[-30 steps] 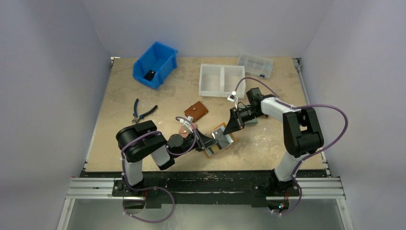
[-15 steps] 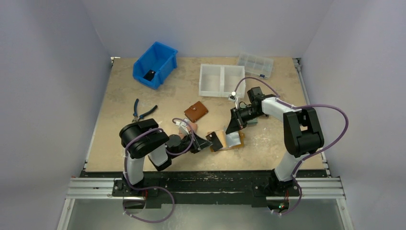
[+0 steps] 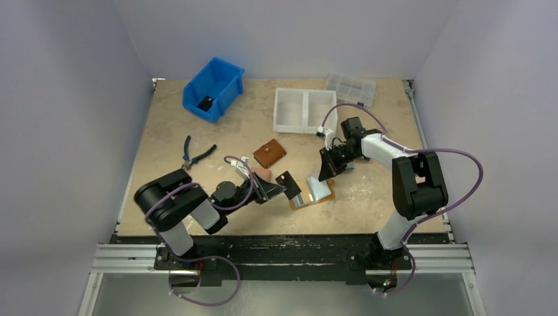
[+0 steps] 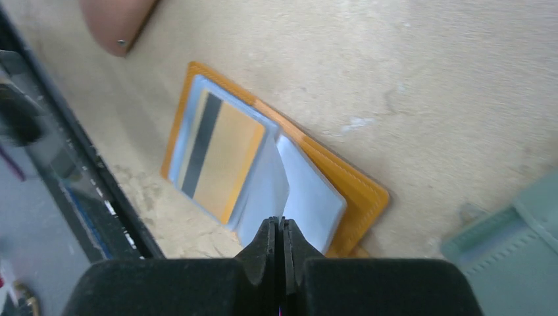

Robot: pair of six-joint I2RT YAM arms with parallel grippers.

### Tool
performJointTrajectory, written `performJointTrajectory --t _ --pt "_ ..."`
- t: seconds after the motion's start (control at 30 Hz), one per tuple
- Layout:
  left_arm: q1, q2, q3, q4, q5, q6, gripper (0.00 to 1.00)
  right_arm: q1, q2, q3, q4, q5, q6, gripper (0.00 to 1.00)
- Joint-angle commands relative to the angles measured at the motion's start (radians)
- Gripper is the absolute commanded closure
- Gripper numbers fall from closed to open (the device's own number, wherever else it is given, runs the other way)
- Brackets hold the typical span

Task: Take the credit cards out of the card holder
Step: Remove the credit card from the card holder, then place the credit card in the storage box.

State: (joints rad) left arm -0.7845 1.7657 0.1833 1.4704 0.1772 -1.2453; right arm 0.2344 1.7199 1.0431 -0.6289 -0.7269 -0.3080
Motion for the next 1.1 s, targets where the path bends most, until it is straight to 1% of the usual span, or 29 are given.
performJointTrajectory --t 0.0,0.07,0.13,0.17,0.2,0.3,0.37,0.47,0.57,0.67,0.83,0.97,1.0,1.07 --pt "0.034 -0.214 0.034 -0.168 0.044 0.111 1.0 0.0 -0.062 0.008 0.044 0.189 0.006 0.96" --pt "0.062 -0.327 0.077 -0.372 0.057 0.171 1.0 0.0 -0.073 0.005 0.047 0.21 0.003 0.88" --pt "0.097 -0.454 0.133 -0.615 0.051 0.247 1.0 0.0 -0.091 0.003 0.047 0.214 -0.003 0.77" --pt "0.116 -0.503 0.169 -0.752 0.043 0.298 1.0 0.0 -0.101 0.002 0.046 0.21 -0.008 0.7" --pt "0.144 -0.547 0.212 -0.878 0.031 0.351 1.0 0.0 -0.111 0.003 0.041 0.202 -0.016 0.61" --pt "0.255 -0.641 0.329 -1.184 0.022 0.481 1.0 0.0 -0.152 0.005 0.029 0.198 -0.037 0.52" --pt "0.343 -0.66 0.413 -1.303 0.037 0.548 1.0 0.0 -0.19 0.002 0.029 0.206 -0.053 0.48" --pt "0.491 -0.614 0.567 -1.412 0.092 0.628 1.0 0.0 -0.248 -0.002 0.01 0.202 -0.088 0.44" --pt "0.581 -0.525 0.72 -1.513 0.118 0.711 1.0 0.0 -0.295 0.005 -0.027 0.173 -0.149 0.41" --pt "0.625 -0.417 0.876 -1.58 0.11 0.867 1.0 0.0 -0.334 0.003 -0.04 0.156 -0.177 0.39" --pt "0.678 -0.253 1.139 -1.684 0.04 1.121 1.0 -0.001 -0.364 -0.003 -0.042 0.138 -0.19 0.39" --pt "0.723 -0.109 1.338 -1.768 -0.051 1.223 1.0 0.0 -0.37 -0.006 -0.047 0.119 -0.2 0.4" --pt "0.733 -0.071 1.382 -1.784 -0.063 1.238 1.0 0.0 -0.369 -0.007 -0.048 0.118 -0.201 0.4" --pt "0.759 -0.008 1.456 -1.801 -0.044 1.297 1.0 0.0 -0.368 -0.009 -0.048 0.111 -0.203 0.4"
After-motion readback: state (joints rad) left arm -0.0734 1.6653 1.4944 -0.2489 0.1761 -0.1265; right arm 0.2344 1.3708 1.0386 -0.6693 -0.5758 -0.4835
